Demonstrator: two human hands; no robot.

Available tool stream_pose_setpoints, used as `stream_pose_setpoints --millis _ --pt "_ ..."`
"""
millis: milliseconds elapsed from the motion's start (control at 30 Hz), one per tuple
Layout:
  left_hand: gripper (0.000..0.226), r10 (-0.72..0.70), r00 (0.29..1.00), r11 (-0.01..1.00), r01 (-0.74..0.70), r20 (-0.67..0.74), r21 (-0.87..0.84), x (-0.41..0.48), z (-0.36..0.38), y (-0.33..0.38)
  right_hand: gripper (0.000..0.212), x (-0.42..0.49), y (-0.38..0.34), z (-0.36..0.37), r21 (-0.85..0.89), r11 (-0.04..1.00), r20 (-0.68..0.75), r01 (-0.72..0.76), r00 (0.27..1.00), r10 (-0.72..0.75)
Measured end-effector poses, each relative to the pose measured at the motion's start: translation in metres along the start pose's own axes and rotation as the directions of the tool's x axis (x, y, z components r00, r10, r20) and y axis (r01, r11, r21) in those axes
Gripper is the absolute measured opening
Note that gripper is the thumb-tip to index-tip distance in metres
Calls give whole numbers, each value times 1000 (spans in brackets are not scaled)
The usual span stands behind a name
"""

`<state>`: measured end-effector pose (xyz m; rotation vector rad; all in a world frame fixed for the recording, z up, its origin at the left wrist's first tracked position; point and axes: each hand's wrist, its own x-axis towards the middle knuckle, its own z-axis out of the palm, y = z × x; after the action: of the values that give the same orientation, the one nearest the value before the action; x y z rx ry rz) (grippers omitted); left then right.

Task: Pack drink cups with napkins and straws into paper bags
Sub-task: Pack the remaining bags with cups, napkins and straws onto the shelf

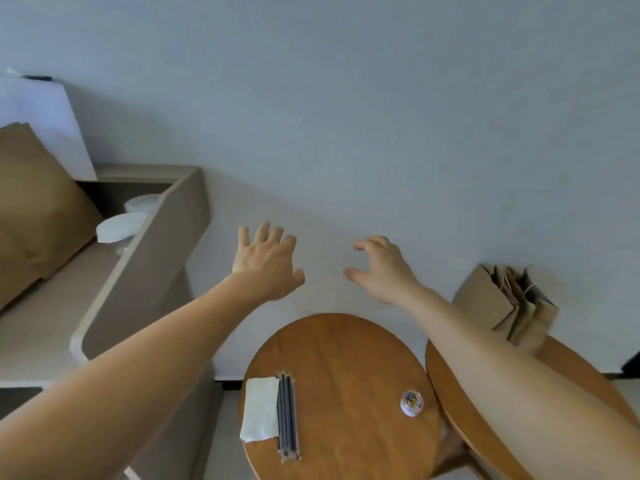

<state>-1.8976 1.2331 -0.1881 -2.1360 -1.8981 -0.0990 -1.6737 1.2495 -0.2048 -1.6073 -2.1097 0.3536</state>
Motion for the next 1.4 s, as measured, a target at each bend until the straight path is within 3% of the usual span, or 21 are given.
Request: stream_pose_setpoints --millis 300,667,800,933,1067,1233,1400 --pt "71 252 965 964 -244 71 -102 68 33 121 63 -32 123 -27 4 967 -28 -256 966 256" --pt "68 494 858 848 -439 140 -297 135 82 249 56 -59 248 -54 -56 807 -91 -589 807 583" --pt "67 509 839 838 -433 192 -332 149 100 279 35 -57 295 -52 -65 743 -115 -666 745 657" --pt "66 481 840 857 -390 251 -337 168 119 309 34 -43 353 -45 -34 712 -154 -702 707 690" --pt "65 437 839 879 -322 325 -351 185 135 344 25 -17 414 -38 -6 672 -88 -741 670 738" --pt "63 374 849 904 -244 374 -350 211 155 393 23 20 482 -33 8 693 -32 -721 692 721" --pt "62 334 837 920 -191 433 -341 219 175 428 32 47 526 -20 -103 701 6 -706 704 710"
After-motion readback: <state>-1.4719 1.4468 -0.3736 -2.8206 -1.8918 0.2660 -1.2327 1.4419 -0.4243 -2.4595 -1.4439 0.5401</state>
